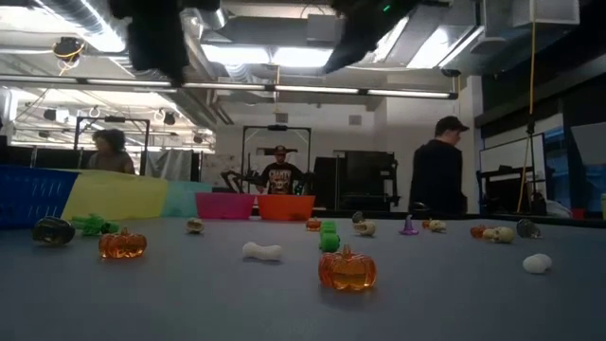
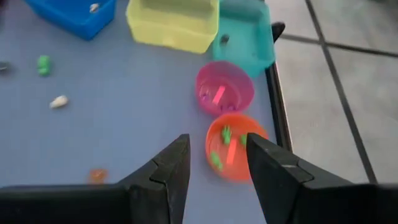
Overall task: Sort Halloween decoration
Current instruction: Put the green skeleton toy into the orange bin
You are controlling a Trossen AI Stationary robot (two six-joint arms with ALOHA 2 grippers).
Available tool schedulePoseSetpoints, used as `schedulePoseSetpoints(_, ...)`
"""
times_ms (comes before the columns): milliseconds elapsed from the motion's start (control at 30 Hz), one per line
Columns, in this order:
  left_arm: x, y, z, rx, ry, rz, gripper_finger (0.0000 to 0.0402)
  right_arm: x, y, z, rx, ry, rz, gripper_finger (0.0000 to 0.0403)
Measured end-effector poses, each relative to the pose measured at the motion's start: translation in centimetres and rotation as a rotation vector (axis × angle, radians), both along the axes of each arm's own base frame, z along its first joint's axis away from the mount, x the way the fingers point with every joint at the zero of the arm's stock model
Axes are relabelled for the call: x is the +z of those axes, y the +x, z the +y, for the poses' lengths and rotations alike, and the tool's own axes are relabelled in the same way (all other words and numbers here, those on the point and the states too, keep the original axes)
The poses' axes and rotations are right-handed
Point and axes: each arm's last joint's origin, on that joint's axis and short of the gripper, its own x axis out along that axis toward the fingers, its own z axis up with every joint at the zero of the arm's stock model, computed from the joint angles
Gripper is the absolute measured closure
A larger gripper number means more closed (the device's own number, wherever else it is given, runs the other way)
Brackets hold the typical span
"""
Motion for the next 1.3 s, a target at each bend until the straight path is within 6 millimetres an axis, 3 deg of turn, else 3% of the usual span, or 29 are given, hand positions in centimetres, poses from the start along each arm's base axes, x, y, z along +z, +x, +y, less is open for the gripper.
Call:
schedulePoseSetpoints(233,-0.9,-0.8,-0.4,-0.003,0.015,0.086,0.0206,3.0,-4.2,4.2,0.067,0.028,0.027,0.0246)
schedulePoseSetpoints(467,-3.5,-1.6,-1.1,-0.036,0.057,0.136,0.0208,2.0,-6.6,7.9,0.132,0.085,0.052,0.0246)
schedulePoseSetpoints(733,-7.0,-2.3,-1.2,-0.046,0.090,0.153,0.0209,-2.4,-8.9,9.3,0.057,0.168,0.093,0.0246)
schedulePoseSetpoints(933,-9.9,-3.1,-1.2,-0.083,0.093,0.121,0.0209,-7.0,-8.7,9.2,-0.005,0.218,0.086,0.0246)
schedulePoseSetpoints(1100,-11.1,-3.5,-1.5,-0.181,0.120,0.070,0.0209,-10.4,-8.4,9.2,-0.025,0.239,0.092,0.0246)
schedulePoseSetpoints(1300,-11.5,-3.8,-1.5,-0.234,0.173,0.072,0.0209,-12.9,-8.4,9.2,-0.062,0.280,0.056,0.0246)
